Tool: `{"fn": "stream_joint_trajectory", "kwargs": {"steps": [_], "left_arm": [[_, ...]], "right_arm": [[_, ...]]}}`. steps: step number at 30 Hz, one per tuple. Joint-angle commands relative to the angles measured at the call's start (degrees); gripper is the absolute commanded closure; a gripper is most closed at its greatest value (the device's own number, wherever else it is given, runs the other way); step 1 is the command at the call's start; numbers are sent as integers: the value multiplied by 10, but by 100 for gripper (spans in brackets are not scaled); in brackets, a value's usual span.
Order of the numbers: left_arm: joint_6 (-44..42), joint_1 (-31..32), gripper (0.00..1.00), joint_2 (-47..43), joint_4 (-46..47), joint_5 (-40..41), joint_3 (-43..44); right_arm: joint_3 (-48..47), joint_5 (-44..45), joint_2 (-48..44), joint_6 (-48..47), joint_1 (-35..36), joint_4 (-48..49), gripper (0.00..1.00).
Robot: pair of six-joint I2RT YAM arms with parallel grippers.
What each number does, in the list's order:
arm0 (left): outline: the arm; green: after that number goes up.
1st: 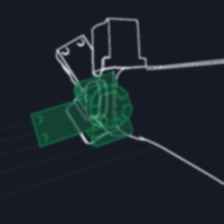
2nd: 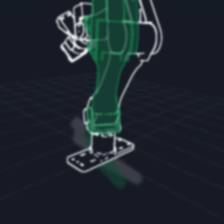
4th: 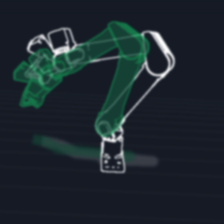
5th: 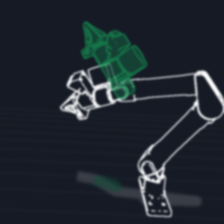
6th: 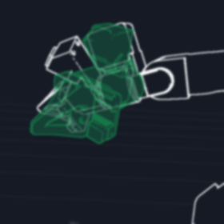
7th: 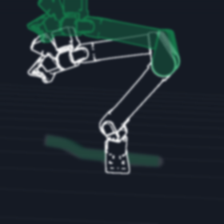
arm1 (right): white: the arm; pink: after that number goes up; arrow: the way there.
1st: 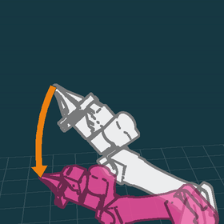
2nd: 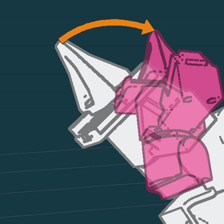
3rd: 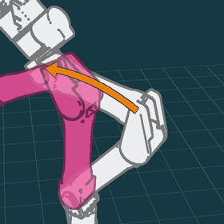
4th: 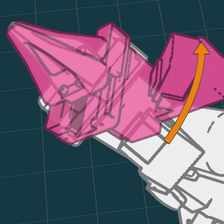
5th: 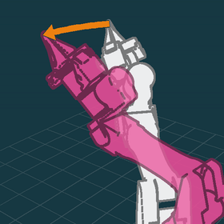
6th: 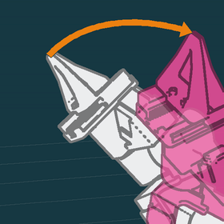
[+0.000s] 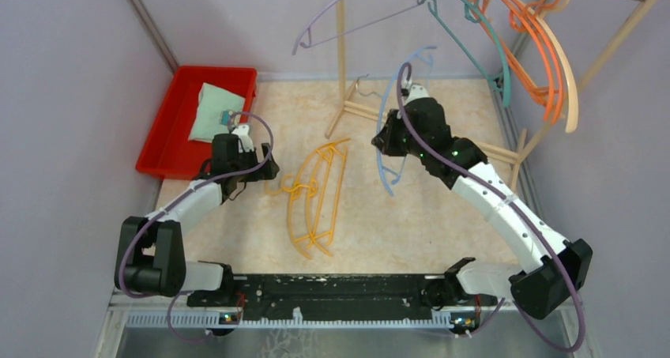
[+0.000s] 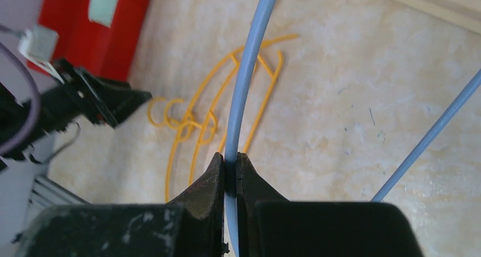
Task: Organize the hangers
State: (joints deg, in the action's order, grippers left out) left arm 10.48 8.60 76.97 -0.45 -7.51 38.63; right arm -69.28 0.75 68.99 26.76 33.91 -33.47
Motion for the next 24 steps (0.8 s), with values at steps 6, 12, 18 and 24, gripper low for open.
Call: {"fn": "stream_joint_trajectory", "kwargs": {"steps": [6,12,18,24], "left_arm": [[-12,-3,0,-27,8,15,-4],[-12,-3,0,-27,10,26,-5],[-14,-3,0,-23,13,29,-4],[-15,-3,0,-17,15,31,-3]], "right_arm": [[-113,-79,34,71,-54,205,100],[-182,-118,78,73,-66,231,100],[-239,-131,107,64,-87,247,100],[-284,-157,155,90,-123,296,100]]}}
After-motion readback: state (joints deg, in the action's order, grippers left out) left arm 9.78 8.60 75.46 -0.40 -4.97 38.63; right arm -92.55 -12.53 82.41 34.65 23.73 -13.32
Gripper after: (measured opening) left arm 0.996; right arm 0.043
